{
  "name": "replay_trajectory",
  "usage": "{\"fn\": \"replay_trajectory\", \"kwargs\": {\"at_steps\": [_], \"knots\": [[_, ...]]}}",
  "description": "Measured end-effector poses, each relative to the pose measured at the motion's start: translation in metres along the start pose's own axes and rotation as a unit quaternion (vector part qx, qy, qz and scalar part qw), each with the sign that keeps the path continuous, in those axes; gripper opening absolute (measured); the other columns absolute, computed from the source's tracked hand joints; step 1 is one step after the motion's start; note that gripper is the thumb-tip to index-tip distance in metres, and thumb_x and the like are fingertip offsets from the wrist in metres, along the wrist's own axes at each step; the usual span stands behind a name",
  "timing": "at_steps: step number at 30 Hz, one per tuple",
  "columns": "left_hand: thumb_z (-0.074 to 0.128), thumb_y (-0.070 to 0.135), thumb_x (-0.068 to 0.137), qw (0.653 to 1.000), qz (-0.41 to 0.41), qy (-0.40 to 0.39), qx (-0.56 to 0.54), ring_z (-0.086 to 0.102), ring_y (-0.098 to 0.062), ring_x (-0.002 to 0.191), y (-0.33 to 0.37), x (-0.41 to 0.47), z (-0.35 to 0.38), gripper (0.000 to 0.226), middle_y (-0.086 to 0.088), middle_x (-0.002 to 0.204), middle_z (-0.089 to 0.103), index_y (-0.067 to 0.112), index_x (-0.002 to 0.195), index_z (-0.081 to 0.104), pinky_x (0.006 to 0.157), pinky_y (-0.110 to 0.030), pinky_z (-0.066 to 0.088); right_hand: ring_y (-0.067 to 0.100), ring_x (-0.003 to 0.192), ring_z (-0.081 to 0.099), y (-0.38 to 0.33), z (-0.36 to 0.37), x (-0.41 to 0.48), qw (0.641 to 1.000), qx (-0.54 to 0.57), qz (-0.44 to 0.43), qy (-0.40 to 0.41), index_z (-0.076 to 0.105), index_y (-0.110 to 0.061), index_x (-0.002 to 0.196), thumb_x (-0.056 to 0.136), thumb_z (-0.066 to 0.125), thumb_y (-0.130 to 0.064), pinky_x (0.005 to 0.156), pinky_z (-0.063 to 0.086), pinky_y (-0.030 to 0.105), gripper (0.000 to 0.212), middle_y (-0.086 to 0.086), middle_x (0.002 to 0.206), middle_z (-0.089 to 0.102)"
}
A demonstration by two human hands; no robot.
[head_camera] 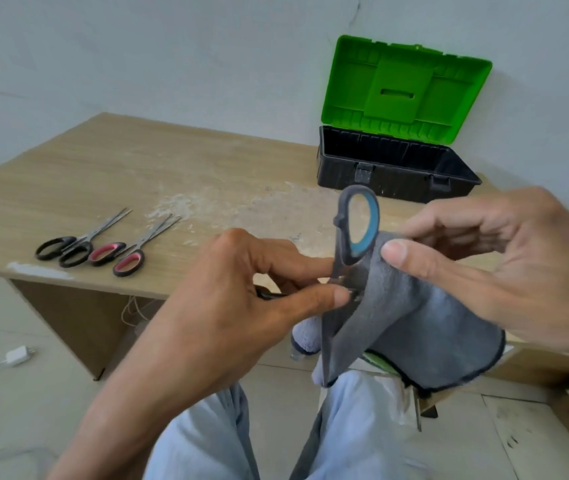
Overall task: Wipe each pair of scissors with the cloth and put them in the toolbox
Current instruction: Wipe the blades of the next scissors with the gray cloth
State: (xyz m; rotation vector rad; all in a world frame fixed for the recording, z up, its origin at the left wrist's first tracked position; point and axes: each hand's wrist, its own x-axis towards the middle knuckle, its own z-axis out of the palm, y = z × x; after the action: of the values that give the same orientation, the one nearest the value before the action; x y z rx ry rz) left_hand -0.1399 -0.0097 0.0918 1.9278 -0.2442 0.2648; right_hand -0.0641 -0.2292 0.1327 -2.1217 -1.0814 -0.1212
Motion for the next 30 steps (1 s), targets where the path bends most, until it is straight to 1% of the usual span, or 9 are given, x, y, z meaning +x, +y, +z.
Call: {"fn": "replay_trajectory", "kwargs": {"at_steps": [6, 8, 10, 15, 17, 21, 24, 28, 30], "knots": [[0.076, 0.033, 0.078, 0.997, -0.019, -0.010, -0.071, 0.067, -0.019, 0.066, -0.014, 0.005, 0.000, 0.020, -0.002, 0.078, 0.075, 0.026, 0.096, 0.081, 0.063, -0.040, 0.057, 0.004, 0.086, 0.078, 0.014, 0.021, 0.001, 0.999, 0.030, 0.016, -0.010, 0.079, -0.035, 0.091, 0.094, 0.072, -0.039, 0.076, 0.058, 0.012, 0.009, -0.018, 0.090, 0.080], [0.076, 0.030, 0.079, 0.996, -0.031, -0.015, -0.088, 0.060, -0.017, 0.057, -0.021, 0.010, 0.001, 0.020, -0.001, 0.075, 0.075, 0.023, 0.097, 0.081, 0.055, -0.029, 0.051, 0.009, 0.082, 0.077, 0.021, 0.025, 0.001, 0.996, 0.067, 0.044, -0.048, 0.080, -0.031, 0.093, 0.097, 0.066, -0.038, 0.071, 0.058, 0.018, 0.016, -0.011, 0.090, 0.081], [0.076, 0.023, 0.079, 0.991, -0.054, -0.016, -0.124, 0.051, -0.011, 0.051, -0.027, 0.015, 0.005, 0.021, -0.001, 0.075, 0.076, 0.021, 0.099, 0.081, 0.052, -0.016, 0.044, 0.019, 0.080, 0.077, 0.030, 0.027, 0.000, 0.992, 0.080, 0.072, -0.071, 0.081, -0.028, 0.099, 0.097, 0.068, -0.040, 0.072, 0.060, 0.039, 0.017, -0.002, 0.092, 0.082], [0.073, 0.027, 0.080, 0.975, -0.125, -0.051, -0.175, 0.052, -0.010, 0.053, -0.040, 0.027, 0.016, 0.025, 0.010, 0.066, 0.071, 0.021, 0.103, 0.080, 0.054, -0.012, 0.042, 0.032, 0.082, 0.080, 0.050, 0.028, -0.003, 0.972, 0.149, 0.163, -0.079, 0.083, -0.030, 0.100, 0.085, 0.075, -0.038, 0.078, 0.062, 0.059, 0.019, 0.004, 0.091, 0.083], [0.078, 0.032, 0.074, 0.976, -0.145, -0.059, -0.151, 0.059, -0.008, 0.057, -0.044, 0.029, 0.017, 0.033, 0.008, 0.078, 0.076, 0.024, 0.106, 0.078, 0.059, -0.013, 0.046, 0.035, 0.084, 0.080, 0.055, 0.026, -0.003, 0.961, 0.171, 0.201, -0.084, 0.084, -0.025, 0.100, 0.084, 0.075, -0.037, 0.084, 0.060, 0.064, 0.022, 0.007, 0.091, 0.084], [0.082, 0.024, 0.070, 0.980, -0.157, -0.048, -0.111, 0.064, 0.000, 0.059, -0.054, 0.031, 0.024, 0.036, 0.002, 0.087, 0.077, 0.023, 0.106, 0.078, 0.058, -0.013, 0.049, 0.036, 0.083, 0.079, 0.061, 0.029, -0.007, 0.953, 0.177, 0.230, -0.089, 0.085, -0.018, 0.098, 0.084, 0.075, -0.038, 0.083, 0.062, 0.060, 0.026, 0.010, 0.090, 0.083], [0.081, 0.020, 0.072, 0.980, -0.145, -0.061, -0.122, 0.061, -0.001, 0.054, -0.055, 0.026, 0.028, 0.030, 0.001, 0.080, 0.076, 0.023, 0.102, 0.078, 0.054, -0.013, 0.047, 0.040, 0.069, 0.071, 0.060, 0.038, -0.011, 0.958, 0.157, 0.225, -0.080, 0.085, -0.020, 0.089, 0.085, 0.075, -0.045, 0.062, 0.055, 0.048, 0.026, 0.016, 0.079, 0.078], [0.080, 0.021, 0.073, 0.976, -0.150, -0.076, -0.142, 0.060, -0.005, 0.055, -0.058, 0.016, 0.026, 0.020, -0.004, 0.081, 0.076, 0.017, 0.092, 0.077, 0.057, -0.014, 0.048, 0.047, 0.066, 0.067, 0.063, 0.039, -0.016, 0.959, 0.147, 0.223, -0.100, 0.083, -0.014, 0.086, 0.089, 0.078, -0.043, 0.057, 0.050, 0.054, 0.030, 0.026, 0.078, 0.074], [0.080, 0.020, 0.073, 0.975, -0.157, -0.072, -0.141, 0.060, -0.006, 0.054, -0.061, 0.013, 0.023, 0.019, -0.005, 0.081, 0.075, 0.014, 0.091, 0.077, 0.058, -0.014, 0.048, 0.045, 0.071, 0.072, 0.063, 0.039, -0.017, 0.956, 0.153, 0.232, -0.097, 0.085, -0.015, 0.085, 0.085, 0.076, -0.040, 0.060, 0.055, 0.051, 0.026, 0.019, 0.078, 0.078]]}}
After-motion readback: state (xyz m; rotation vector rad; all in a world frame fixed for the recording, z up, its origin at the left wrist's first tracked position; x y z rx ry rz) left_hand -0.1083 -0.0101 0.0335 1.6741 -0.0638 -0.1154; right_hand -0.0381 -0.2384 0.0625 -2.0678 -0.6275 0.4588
